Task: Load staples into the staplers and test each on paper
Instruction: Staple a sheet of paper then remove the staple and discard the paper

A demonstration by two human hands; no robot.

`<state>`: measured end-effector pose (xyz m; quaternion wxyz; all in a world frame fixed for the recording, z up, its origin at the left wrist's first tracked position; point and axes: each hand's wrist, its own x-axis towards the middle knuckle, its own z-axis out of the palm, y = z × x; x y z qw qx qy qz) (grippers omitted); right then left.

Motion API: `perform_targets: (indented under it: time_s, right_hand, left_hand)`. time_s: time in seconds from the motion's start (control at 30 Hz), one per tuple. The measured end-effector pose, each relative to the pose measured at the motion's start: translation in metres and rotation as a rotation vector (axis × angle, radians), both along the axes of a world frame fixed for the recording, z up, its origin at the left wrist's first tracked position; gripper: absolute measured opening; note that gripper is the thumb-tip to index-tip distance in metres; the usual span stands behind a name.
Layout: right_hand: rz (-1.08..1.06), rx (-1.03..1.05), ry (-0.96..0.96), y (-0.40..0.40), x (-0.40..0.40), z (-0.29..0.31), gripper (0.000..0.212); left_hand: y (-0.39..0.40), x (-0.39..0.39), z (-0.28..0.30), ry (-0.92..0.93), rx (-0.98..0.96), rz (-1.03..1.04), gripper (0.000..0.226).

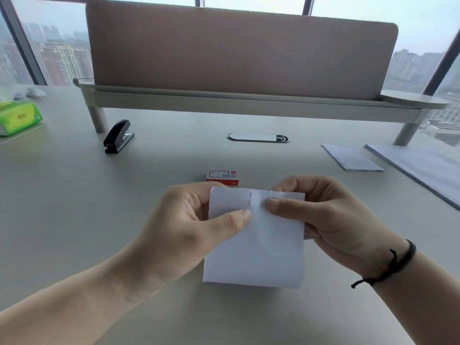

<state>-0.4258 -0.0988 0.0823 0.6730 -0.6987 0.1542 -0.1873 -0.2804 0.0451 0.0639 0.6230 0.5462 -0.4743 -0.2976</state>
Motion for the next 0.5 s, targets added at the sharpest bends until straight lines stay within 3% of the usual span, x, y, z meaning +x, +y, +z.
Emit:
perform_targets:
  time_s: [0.1, 0.23, 0.37, 0.5]
  right_hand:
    - [-0.041, -0.014, 0.016, -0.001, -0.005, 0.009, 0.011]
    - [-0.095, -0.085, 0.007, -0.002, -0.018, 0.029, 0.012]
    - [-0.099, -0.203, -0.047, 0.000, -0.031, 0.043, 0.024]
    - [-0.065, -0.164, -0.127, 0.001, -0.043, 0.048, 0.031]
  left_hand:
    - [0.000, 0.004, 0.010, -0.116, -0.015, 0.019, 0.010]
    - [0.001, 0.012, 0.025, -0.381, -0.066, 0.211, 0.012]
    - [0.006, 0.008, 0.039, -0.438, -0.193, 0.238, 0.005]
    - [0.006, -0.006, 0.050, -0.397, -0.355, 0.166, 0.009]
